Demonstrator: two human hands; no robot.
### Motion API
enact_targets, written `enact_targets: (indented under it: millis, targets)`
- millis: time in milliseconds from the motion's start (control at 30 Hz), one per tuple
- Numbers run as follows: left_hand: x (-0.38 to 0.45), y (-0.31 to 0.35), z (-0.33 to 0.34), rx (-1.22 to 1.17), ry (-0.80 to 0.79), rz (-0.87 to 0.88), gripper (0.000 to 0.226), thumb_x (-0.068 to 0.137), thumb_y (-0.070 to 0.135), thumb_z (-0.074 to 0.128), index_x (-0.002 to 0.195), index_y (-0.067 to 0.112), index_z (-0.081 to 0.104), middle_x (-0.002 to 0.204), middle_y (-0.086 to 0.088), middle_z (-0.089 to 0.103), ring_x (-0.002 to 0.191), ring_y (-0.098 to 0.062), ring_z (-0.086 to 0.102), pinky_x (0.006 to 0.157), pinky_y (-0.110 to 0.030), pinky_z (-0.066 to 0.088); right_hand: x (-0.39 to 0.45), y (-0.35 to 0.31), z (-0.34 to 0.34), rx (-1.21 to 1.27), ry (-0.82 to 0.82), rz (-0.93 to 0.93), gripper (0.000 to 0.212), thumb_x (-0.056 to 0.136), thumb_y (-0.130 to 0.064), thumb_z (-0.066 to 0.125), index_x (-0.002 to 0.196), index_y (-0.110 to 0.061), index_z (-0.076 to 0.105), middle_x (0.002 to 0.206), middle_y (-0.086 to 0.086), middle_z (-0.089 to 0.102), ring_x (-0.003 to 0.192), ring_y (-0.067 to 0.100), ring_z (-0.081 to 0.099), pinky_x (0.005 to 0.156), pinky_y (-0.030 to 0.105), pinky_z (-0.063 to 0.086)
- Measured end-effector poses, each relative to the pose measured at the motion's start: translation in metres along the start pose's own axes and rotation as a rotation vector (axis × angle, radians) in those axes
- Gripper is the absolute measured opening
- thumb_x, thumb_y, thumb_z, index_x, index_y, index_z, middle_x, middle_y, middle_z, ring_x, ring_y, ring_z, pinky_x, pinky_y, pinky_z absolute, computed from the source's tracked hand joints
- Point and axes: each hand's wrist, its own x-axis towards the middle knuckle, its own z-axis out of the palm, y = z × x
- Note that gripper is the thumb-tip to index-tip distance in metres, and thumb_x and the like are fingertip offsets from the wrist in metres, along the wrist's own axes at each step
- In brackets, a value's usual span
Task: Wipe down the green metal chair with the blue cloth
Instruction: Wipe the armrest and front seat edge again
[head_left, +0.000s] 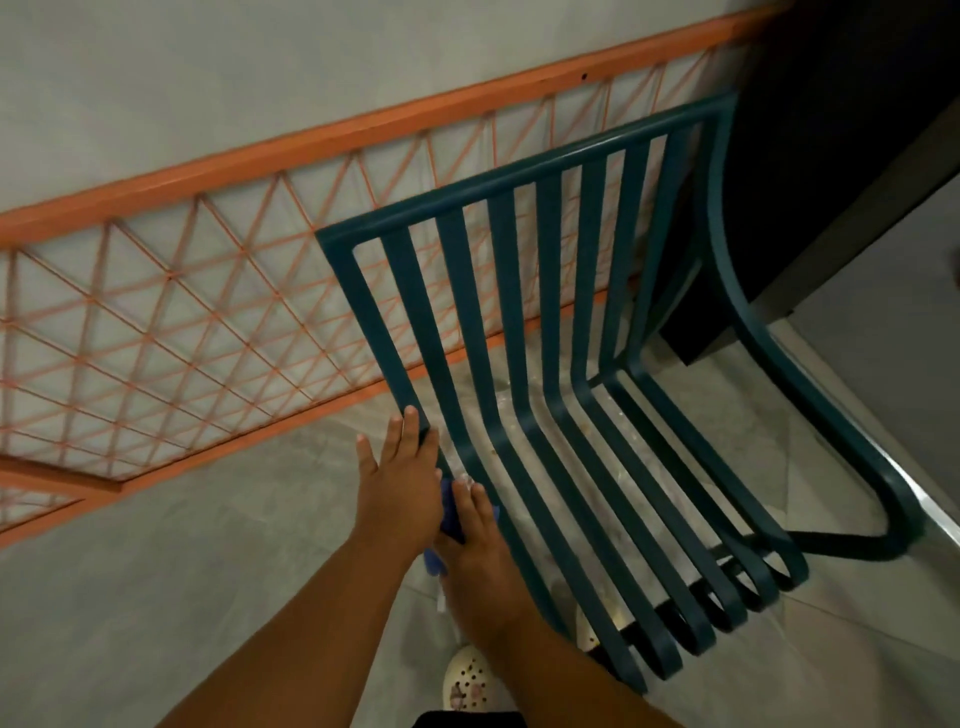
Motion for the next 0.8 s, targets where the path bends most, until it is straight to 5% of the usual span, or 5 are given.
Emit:
enact_targets:
  millis: [100, 267, 367, 567, 800]
  targets:
    - [0.003, 0.006, -0.004, 0.114, -0.057, -0.012, 0.057, 0.103, 0.039, 0.021, 0.153, 0.019, -0.001, 0.158, -0.011, -0.019, 0.145, -0.027, -0.017, 0.112, -0.055, -0.011, 0.011, -0.005, -0.013, 0.217, -0.033, 0.183, 0.065, 0.098, -0.032, 0.048, 0.152, -0.025, 0.011, 0.158, -0.008, 0.010, 0.134, -0.005, 0.009, 0.103, 0.004, 0.009]
    - [0.000, 0.013, -0.005, 0.241, -0.119, -0.001, 0.097, 0.088, 0.068, 0.035, 0.151, 0.009, -0.008, 0.156, -0.019, -0.019, 0.144, -0.034, -0.018, 0.110, -0.060, -0.013, -0.019, -0.011, -0.032, 0.411, -0.160, 0.434, 0.057, 0.094, -0.033, 0.055, 0.145, -0.027, 0.029, 0.134, -0.010, 0.045, 0.100, -0.007, 0.043, 0.090, 0.012, 0.030]
    - [-0.004, 0.015, -0.001, 0.197, -0.143, 0.014, 0.122, 0.073, 0.082, 0.041, 0.148, 0.005, -0.016, 0.154, -0.021, -0.023, 0.142, -0.035, -0.022, 0.107, -0.060, -0.018, -0.029, -0.004, -0.045, 0.491, -0.385, 0.587, 0.049, 0.098, -0.022, 0.050, 0.142, -0.007, 0.035, 0.137, 0.009, 0.048, 0.113, 0.013, 0.054, 0.090, 0.011, 0.035]
    - [-0.005, 0.014, -0.005, 0.232, -0.121, 0.019, 0.108, 0.084, 0.072, 0.041, 0.149, 0.004, -0.012, 0.154, -0.022, -0.022, 0.143, -0.036, -0.019, 0.111, -0.061, -0.012, -0.062, -0.004, -0.041, 0.364, -0.330, 0.691, 0.073, 0.092, -0.043, 0.055, 0.151, -0.028, 0.014, 0.153, 0.001, 0.026, 0.135, 0.016, 0.034, 0.108, 0.025, 0.026]
    - [-0.010, 0.019, -0.005, 0.376, -0.069, 0.011, 0.110, 0.082, 0.073, 0.044, 0.150, 0.004, -0.008, 0.156, -0.022, -0.015, 0.144, -0.036, -0.015, 0.106, -0.063, -0.016, -0.066, -0.002, -0.032, 0.390, -0.258, 0.601, 0.069, 0.092, -0.044, 0.055, 0.149, -0.035, 0.017, 0.145, -0.009, 0.035, 0.114, 0.002, 0.041, 0.099, 0.018, 0.030]
